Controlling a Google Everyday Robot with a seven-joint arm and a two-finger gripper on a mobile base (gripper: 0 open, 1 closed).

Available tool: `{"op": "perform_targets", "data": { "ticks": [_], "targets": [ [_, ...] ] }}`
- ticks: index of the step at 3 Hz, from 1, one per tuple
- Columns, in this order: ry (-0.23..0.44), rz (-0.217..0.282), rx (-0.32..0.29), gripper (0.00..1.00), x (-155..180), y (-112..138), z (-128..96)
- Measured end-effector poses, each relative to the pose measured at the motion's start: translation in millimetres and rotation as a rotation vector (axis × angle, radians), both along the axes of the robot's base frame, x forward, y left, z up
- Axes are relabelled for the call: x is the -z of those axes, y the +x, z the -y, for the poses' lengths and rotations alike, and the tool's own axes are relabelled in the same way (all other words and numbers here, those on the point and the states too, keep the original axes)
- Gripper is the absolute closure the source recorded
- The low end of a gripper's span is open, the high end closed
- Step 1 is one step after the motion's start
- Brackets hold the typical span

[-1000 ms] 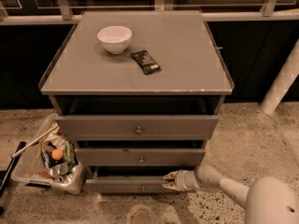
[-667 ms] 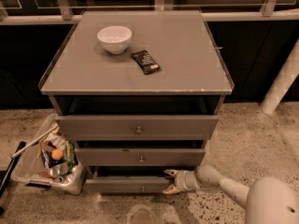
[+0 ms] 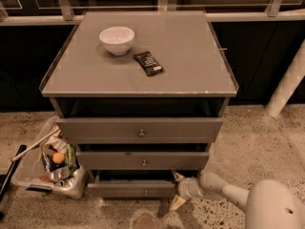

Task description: Open bottom drawer

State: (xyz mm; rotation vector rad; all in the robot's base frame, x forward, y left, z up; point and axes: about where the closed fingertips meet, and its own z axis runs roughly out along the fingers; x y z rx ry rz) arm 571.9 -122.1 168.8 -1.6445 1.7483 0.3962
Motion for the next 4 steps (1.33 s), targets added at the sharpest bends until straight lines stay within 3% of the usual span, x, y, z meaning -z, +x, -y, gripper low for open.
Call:
{"op": "perform_targets", "data": {
  "ticks": [1,2,4],
  "targets": [
    [0.0,0.0,0.0,0.0,0.0,0.0,0.0],
    [0.0,0.0,0.0,0.17,0.0,0.0,0.0],
    [0.002,-0.001,0.0,0.65,0.4,-0.9,-0.4]
  ]
}}
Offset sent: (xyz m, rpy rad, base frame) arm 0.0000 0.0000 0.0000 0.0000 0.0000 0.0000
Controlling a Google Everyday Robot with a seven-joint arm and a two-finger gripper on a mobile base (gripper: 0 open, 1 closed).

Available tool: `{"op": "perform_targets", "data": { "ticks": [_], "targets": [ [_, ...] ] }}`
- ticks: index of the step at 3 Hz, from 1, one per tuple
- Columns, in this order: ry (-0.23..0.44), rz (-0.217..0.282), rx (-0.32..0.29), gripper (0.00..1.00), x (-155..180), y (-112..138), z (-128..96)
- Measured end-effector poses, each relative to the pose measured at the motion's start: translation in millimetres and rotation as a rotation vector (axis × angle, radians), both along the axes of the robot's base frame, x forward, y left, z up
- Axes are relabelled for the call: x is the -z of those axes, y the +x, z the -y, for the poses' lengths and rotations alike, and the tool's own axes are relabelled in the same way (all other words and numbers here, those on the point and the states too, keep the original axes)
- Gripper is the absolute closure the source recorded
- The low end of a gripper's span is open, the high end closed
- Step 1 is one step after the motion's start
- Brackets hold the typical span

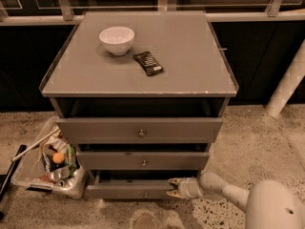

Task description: Open bottom drawer

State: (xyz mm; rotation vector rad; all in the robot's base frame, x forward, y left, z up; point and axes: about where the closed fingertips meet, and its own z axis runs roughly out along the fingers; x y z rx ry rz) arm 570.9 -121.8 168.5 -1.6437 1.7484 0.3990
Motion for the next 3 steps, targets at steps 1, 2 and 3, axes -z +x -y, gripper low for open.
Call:
{"op": "perform_targets", "data": {
  "ticks": [1,2,3],
  "targets": [
    [0.014,-0.019,0.009,0.88,0.7,-20.9,8.9],
    [0.014,-0.019,0.009,1.0,-1.7,-20.8,8.9],
    [0.003,-0.007,0.033,1.0,-8.4,-21.5,18.8]
  ]
}}
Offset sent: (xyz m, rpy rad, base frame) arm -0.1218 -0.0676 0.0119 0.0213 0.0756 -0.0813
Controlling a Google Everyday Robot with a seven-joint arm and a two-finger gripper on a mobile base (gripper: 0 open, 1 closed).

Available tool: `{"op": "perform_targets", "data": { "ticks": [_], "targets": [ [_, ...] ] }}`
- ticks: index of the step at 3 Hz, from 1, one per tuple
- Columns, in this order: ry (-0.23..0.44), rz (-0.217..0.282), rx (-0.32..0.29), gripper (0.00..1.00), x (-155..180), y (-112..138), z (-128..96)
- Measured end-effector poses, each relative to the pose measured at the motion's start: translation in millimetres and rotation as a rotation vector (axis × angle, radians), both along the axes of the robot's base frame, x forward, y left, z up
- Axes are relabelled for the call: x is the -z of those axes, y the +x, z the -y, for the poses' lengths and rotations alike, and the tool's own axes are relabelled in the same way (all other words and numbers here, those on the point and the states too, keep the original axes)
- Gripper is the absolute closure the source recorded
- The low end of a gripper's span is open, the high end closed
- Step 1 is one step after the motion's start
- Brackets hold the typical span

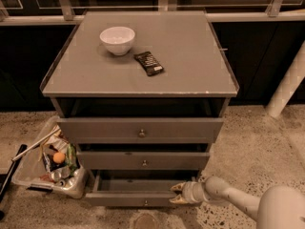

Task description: Open bottom drawer

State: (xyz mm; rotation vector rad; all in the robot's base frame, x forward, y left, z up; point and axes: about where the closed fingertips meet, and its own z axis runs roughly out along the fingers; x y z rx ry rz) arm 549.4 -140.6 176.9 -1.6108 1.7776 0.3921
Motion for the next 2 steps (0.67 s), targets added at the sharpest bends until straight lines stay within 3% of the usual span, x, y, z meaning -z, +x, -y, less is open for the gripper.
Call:
{"op": "perform_targets", "data": {
  "ticks": [2],
  "targets": [
    [0.0,0.0,0.0,0.58,0.1,-0.1,-0.2]
  ]
}}
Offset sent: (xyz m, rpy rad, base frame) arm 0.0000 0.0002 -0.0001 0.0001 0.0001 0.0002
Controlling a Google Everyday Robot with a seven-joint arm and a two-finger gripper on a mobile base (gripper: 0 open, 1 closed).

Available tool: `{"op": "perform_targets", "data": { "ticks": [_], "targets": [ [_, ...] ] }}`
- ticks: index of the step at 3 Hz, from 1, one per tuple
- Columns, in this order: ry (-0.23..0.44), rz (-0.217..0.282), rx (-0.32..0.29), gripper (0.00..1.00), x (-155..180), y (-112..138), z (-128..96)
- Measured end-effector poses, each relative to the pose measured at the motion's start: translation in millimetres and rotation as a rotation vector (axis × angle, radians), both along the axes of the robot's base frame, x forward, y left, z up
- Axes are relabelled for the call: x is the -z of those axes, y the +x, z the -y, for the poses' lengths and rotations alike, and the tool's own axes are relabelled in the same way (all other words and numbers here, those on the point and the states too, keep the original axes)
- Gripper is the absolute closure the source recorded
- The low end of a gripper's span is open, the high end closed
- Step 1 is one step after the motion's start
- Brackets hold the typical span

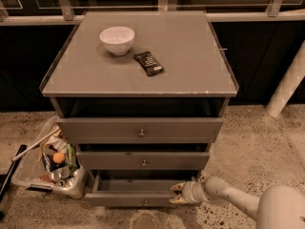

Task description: Open bottom drawer

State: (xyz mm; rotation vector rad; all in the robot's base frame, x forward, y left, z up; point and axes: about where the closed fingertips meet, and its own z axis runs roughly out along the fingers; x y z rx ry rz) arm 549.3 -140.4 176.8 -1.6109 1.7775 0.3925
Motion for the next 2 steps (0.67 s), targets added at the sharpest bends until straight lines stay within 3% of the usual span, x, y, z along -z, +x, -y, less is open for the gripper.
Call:
{"op": "perform_targets", "data": {
  "ticks": [2],
  "targets": [
    [0.0,-0.002,0.0,0.12,0.8,-0.4,-0.4]
  ]
}}
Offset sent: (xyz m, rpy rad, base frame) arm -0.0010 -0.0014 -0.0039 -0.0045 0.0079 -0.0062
